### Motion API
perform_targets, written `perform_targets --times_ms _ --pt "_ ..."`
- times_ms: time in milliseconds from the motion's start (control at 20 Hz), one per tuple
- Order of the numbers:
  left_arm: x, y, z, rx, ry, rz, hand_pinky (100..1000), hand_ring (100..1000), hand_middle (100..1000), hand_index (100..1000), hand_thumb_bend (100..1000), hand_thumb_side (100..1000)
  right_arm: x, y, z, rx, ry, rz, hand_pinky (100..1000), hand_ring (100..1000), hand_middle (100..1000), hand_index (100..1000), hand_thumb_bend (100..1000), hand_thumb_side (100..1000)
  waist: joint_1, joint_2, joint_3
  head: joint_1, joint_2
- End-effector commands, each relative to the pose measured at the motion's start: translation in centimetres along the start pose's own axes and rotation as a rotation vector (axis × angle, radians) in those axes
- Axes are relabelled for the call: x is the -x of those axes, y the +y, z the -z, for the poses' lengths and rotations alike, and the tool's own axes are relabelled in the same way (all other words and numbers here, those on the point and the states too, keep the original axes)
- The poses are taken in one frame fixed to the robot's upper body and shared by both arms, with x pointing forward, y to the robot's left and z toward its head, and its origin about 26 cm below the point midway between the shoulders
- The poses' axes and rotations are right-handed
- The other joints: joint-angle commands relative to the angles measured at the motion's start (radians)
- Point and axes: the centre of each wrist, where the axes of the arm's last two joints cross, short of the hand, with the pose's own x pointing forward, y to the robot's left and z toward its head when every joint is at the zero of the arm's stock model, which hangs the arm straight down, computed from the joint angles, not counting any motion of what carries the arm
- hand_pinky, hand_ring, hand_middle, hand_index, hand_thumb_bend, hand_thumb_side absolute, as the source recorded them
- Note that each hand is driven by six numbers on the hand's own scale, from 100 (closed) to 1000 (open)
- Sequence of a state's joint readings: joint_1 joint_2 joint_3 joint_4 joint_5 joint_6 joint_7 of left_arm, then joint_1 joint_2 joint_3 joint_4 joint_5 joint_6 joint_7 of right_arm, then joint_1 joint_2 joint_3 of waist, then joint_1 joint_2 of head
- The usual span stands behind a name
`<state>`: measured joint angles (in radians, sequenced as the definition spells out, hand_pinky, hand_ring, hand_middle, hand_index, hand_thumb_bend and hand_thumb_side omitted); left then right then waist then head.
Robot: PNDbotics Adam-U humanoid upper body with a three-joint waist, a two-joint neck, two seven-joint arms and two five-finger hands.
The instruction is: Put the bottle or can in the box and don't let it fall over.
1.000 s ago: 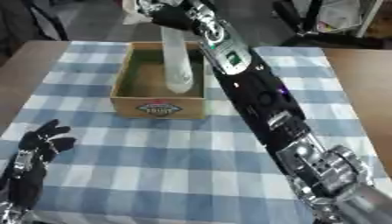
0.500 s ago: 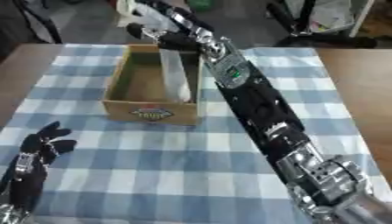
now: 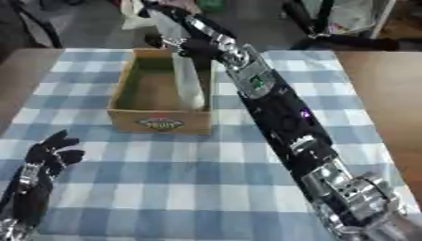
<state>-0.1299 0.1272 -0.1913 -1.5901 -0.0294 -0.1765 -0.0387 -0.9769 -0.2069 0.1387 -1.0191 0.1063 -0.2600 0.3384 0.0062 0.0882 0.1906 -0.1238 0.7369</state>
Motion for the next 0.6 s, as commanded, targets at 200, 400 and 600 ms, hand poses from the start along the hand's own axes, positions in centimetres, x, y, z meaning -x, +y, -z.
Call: perform_targets --times_ms 200,400,600 --pt "-0.2 1.4 -0.4 -0.043 -0.002 0.036 777 708 746 918 449 969 -3.1 -4.9 -3.0 0.251 -0.099 0.042 768 951 891 1000 531 636 -0.011 -0.021 -0.059 0.074 0.008" --pt "-0.2 2.1 -0.9 -0.069 -0.002 0.049 777 708 746 918 449 968 -3.4 -5.9 -6.6 0.379 -0.104 0.086 749 935 868 1000 493 621 -0.024 -0.023 -0.135 0.139 0.013" --pt "-0.5 2.4 -0.8 -0.081 -0.010 0.067 777 709 746 917 450 966 -3.1 -5.3 -9.6 0.463 -0.089 0.133 739 929 866 1000 478 617 -0.032 -0.018 -0.199 0.174 0.015"
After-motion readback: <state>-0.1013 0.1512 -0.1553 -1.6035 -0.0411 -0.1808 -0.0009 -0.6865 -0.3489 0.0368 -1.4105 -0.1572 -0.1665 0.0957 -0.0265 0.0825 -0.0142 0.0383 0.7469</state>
